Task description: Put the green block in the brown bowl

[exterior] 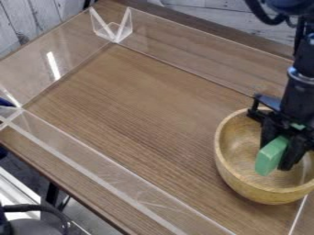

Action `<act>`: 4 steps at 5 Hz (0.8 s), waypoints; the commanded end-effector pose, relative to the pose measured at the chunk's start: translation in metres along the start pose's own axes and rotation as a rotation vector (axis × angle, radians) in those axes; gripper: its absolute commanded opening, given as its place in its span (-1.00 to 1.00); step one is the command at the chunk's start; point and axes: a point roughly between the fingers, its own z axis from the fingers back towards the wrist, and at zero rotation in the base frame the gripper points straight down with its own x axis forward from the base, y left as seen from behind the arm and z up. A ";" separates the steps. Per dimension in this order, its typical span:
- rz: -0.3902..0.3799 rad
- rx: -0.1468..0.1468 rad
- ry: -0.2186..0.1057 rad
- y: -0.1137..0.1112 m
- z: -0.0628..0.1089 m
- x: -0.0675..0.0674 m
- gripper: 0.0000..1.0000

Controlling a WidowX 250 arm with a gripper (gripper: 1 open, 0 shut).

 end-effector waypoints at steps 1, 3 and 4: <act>0.034 -0.002 -0.037 0.002 0.004 0.007 -1.00; 0.101 0.006 -0.048 0.010 0.001 0.010 -1.00; 0.079 0.011 -0.048 0.009 -0.002 0.009 -1.00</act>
